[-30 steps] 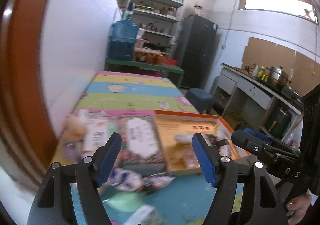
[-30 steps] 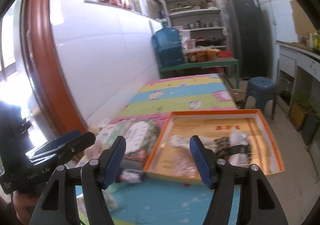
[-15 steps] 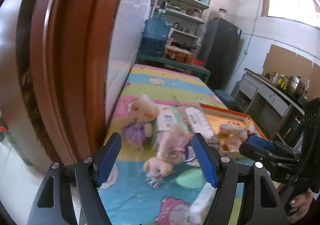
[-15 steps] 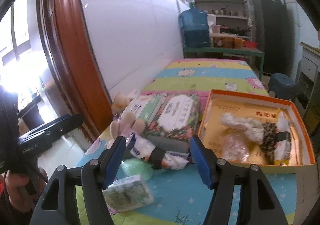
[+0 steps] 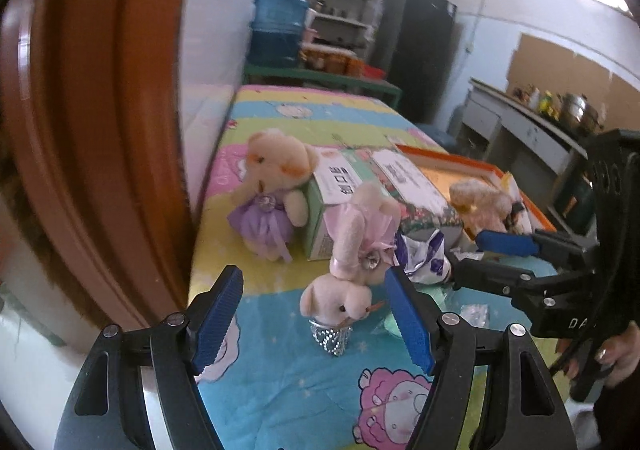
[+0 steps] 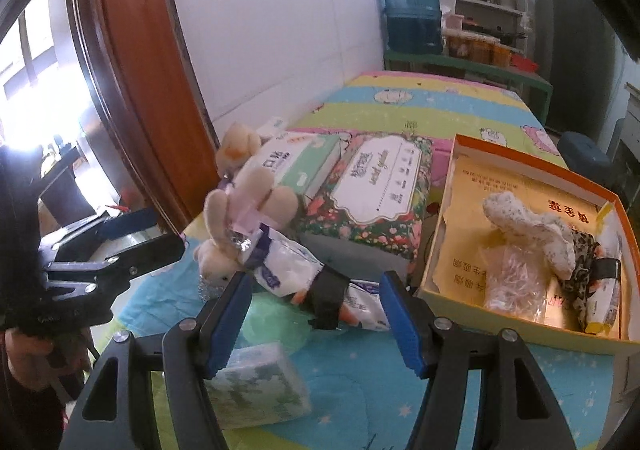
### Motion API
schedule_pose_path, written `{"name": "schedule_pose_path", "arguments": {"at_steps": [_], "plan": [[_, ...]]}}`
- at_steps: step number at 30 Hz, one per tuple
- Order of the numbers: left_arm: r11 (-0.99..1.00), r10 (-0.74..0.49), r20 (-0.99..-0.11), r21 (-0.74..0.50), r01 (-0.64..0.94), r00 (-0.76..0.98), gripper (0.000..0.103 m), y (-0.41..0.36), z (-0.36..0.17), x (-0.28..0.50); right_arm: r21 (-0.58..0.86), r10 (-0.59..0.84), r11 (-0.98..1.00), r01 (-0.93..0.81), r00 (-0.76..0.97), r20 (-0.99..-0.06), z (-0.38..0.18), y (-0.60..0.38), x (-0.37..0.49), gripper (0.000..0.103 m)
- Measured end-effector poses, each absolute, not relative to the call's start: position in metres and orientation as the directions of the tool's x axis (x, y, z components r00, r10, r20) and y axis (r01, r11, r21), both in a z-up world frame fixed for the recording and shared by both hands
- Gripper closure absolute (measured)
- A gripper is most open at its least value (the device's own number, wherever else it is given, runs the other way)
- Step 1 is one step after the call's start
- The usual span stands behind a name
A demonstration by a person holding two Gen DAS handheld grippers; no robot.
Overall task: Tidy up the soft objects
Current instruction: 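Move both tools back toward the plush toys on the bed, then grasp the pink-bowed teddy bear with the left tool while the right tool grasps a white packet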
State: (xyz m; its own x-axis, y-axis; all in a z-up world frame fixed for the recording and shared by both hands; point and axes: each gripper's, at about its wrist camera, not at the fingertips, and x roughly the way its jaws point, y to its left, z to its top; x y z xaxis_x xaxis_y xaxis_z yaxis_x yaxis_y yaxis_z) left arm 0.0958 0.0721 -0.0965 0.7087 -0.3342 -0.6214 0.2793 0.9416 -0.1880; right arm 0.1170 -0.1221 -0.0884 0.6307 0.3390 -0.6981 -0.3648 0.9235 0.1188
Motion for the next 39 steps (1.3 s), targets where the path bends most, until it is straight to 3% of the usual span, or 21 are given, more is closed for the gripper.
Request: {"name": "schedule_pose_path", "arguments": {"at_steps": [8, 26, 27, 29, 39], "plan": [[0.906, -0.376, -0.661, -0.116, 0.406, 0.650, 0.028, 0.054, -0.104, 0.120, 0.045, 0.336, 0.883, -0.468, 0.563, -0.755, -0.093, -0.116, 0.132, 0.037], [0.878, -0.412, -0.729, -0.156, 0.453, 0.547, 0.029, 0.025, -0.137, 0.152, 0.061, 0.332, 0.865, -0.498, 0.477, -0.813, -0.106, -0.108, 0.158, 0.035], [0.876, -0.413, -0.729, -0.156, 0.456, 0.546, 0.031, 0.022, -0.137, 0.153, 0.055, 0.327, 0.865, -0.499, 0.476, -0.816, -0.106, -0.107, 0.159, 0.035], [0.873, -0.417, -0.725, -0.152, 0.463, 0.548, 0.045, 0.020, -0.136, 0.151, 0.049, 0.320, 0.864, -0.502, 0.472, -0.822, -0.105, -0.105, 0.159, 0.035], [0.875, -0.441, -0.682, -0.183, 0.448, 0.583, 0.062, 0.026, -0.129, 0.134, 0.027, 0.290, 0.869, -0.495, 0.464, -0.837, -0.105, -0.096, 0.160, 0.036]]}}
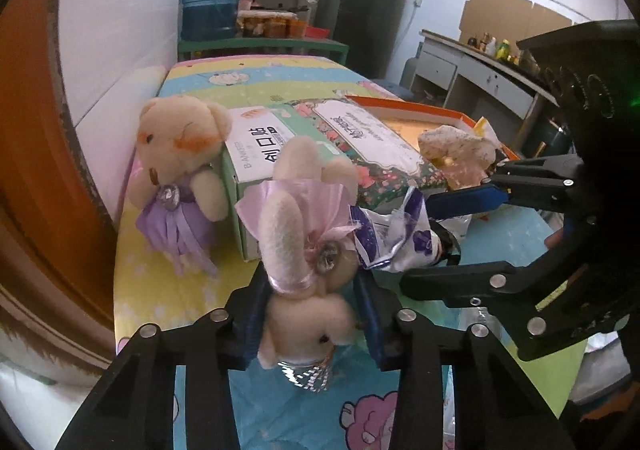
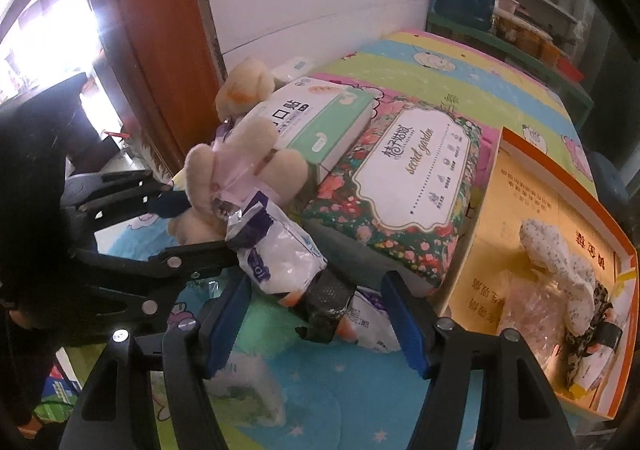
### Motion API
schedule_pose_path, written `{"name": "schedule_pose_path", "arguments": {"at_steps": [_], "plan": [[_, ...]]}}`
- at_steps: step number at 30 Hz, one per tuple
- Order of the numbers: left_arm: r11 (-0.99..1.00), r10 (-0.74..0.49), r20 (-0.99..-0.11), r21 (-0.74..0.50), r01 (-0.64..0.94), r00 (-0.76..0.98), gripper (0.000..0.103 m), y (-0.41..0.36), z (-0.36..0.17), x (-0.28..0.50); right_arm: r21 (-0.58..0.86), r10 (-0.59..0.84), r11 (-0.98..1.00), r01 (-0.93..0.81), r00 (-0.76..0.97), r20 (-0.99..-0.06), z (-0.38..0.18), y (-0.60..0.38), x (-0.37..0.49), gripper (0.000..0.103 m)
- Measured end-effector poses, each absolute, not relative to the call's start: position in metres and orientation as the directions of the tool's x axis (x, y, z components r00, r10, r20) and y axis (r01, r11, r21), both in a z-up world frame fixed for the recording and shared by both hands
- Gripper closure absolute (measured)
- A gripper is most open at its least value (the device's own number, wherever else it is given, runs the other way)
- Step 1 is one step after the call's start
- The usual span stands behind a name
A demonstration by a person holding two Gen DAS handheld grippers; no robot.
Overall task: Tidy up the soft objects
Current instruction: 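Grasp the pink-bowed teddy bear with the left tool while the right tool grasps a white packet, then carry the teddy bear and white packet into the orange box lid and open both tools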
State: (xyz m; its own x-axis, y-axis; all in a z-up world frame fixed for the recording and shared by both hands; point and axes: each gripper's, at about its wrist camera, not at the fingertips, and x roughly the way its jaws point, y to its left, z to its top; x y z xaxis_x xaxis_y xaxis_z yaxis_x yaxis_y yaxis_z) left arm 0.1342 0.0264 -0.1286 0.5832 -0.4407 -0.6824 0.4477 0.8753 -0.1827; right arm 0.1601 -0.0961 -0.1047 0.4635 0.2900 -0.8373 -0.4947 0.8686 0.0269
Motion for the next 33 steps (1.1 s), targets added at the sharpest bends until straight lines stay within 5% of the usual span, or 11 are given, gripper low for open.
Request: {"name": "schedule_pose_path", "arguments": {"at_steps": [14, 33], "plan": [[0.868, -0.491, -0.600, -0.284, 0.406, 0.631, 0.063, 0.043, -0.119, 0.115, 0.082, 0.354, 0.887, -0.454, 0.555, -0.752, -0.093, -0.110, 0.129, 0.056], [0.888, -0.458, -0.509, -0.282, 0.362, 0.729, 0.064, 0.049, -0.074, 0.104, 0.190, 0.456, 0.880, -0.434, 0.665, -0.592, -0.043, -0.123, 0.119, 0.056]]}}
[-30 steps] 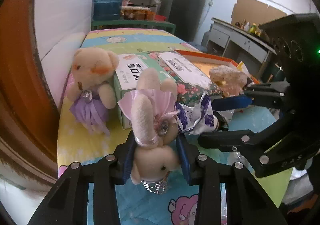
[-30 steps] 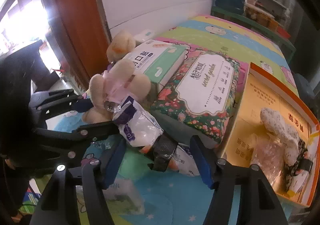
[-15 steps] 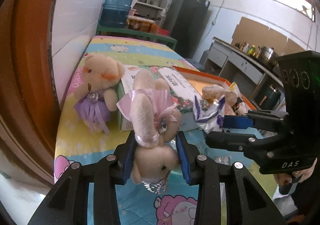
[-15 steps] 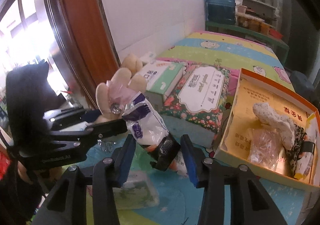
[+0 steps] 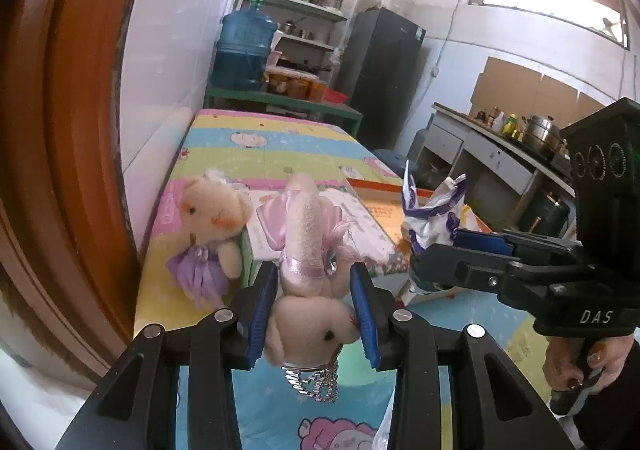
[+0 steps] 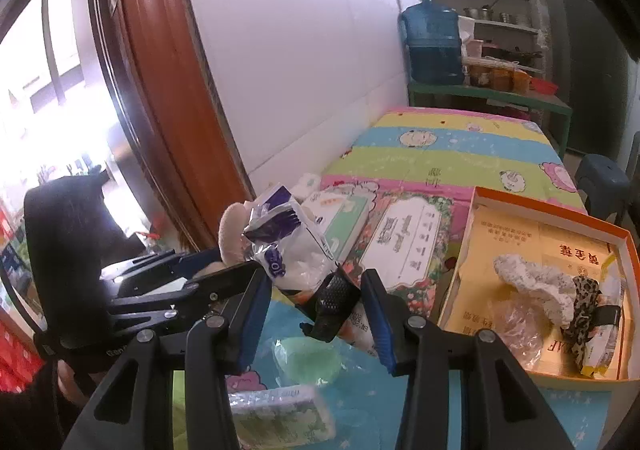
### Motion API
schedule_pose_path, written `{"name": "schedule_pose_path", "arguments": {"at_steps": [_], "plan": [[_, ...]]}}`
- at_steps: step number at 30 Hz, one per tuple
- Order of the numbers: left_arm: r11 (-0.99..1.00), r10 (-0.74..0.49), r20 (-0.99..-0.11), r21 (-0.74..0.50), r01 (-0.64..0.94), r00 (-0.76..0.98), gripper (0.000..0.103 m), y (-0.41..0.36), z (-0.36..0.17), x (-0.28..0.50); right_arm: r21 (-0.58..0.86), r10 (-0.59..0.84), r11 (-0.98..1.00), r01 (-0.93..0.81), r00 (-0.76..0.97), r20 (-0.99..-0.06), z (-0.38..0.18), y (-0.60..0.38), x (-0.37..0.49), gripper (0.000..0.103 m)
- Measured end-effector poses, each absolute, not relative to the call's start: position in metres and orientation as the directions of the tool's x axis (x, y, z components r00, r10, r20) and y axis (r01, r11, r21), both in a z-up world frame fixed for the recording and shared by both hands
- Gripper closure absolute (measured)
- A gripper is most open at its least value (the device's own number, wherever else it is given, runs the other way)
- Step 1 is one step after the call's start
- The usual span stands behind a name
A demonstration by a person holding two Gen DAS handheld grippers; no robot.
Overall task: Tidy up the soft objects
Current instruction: 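Carry the teddy bear and white packet into the orange box lid and open both tools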
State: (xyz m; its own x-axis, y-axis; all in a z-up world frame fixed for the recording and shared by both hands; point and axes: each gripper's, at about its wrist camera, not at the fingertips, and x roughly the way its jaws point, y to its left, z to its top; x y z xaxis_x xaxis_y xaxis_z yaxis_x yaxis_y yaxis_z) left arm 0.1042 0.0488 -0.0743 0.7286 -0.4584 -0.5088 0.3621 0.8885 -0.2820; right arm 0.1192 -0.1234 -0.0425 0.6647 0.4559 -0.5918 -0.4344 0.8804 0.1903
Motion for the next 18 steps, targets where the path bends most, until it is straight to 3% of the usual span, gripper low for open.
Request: {"name": "schedule_pose_path", "arguments": {"at_steps": [5, 18], "plan": [[0.884, -0.466, -0.487, -0.290, 0.366, 0.739, 0.071, 0.040, -0.067, 0.102, 0.205, 0.453, 0.886, -0.416, 0.683, -0.572, -0.036, -0.137, 0.114, 0.056], [0.863, -0.500, -0.440, -0.333, 0.381, 0.746, 0.074, 0.002, -0.045, 0.097, 0.301, 0.420, 0.904, -0.303, 0.758, -0.498, -0.028, -0.196, 0.096, 0.056]]}}
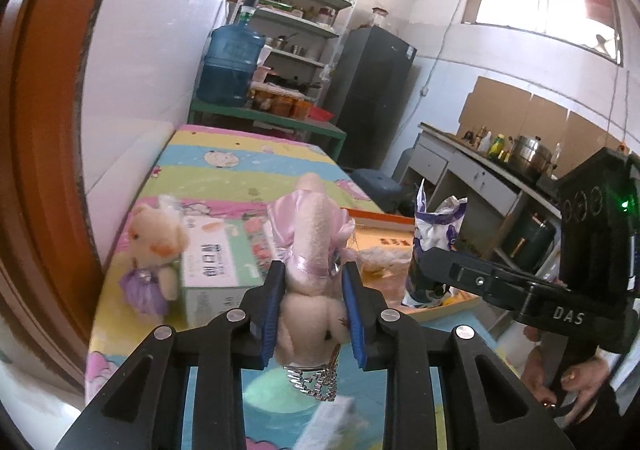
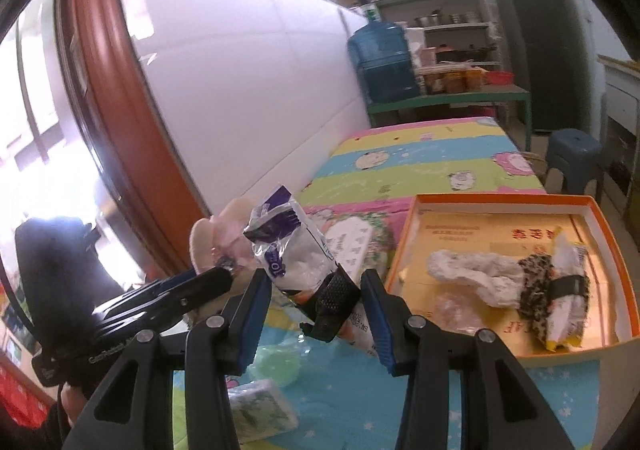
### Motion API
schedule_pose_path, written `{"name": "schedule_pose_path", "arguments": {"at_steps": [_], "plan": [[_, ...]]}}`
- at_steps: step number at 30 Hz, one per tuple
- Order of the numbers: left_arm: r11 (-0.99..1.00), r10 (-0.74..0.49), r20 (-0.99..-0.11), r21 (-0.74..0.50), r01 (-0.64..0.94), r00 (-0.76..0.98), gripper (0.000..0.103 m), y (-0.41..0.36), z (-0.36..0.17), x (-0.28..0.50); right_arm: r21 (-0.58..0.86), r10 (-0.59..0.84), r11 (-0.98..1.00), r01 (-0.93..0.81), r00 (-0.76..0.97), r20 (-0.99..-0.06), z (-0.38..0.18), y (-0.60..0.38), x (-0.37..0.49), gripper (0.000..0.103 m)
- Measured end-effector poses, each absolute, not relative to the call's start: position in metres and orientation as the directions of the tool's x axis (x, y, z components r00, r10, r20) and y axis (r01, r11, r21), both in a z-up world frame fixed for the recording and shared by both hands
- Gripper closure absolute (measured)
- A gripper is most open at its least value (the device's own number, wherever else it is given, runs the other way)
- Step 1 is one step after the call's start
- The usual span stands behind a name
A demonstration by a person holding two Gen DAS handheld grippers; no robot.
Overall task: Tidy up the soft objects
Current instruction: 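Carry the teddy bear and white packet into the orange box lid and open both tools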
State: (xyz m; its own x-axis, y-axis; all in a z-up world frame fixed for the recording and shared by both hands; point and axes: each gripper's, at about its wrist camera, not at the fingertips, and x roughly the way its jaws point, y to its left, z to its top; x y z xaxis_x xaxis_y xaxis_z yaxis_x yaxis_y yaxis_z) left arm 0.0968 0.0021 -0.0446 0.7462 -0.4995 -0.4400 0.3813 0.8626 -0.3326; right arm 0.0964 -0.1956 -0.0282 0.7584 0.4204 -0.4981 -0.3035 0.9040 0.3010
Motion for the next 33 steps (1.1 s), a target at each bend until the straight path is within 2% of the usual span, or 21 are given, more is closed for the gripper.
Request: {"name": "schedule_pose_path", "arguments": {"at_steps": [17, 33], "plan": [[0.822, -0.567, -0.429, -0.351, 0.448, 0.704, 0.074, -0.098, -0.035, 0.107, 0.358, 0.286, 0.925, -0.128, 0.855, -0.432, -0.025, -0.299, 0.076, 0.056], [0.826, -0.564, -0.497, -0.347, 0.445, 0.659, 0.073, -0.165, -0.065, 0.139, 0.346, 0.135, 0.937, 0.051, 0.860, -0.491, -0.055, -0.366, 0.092, 0.056]]}}
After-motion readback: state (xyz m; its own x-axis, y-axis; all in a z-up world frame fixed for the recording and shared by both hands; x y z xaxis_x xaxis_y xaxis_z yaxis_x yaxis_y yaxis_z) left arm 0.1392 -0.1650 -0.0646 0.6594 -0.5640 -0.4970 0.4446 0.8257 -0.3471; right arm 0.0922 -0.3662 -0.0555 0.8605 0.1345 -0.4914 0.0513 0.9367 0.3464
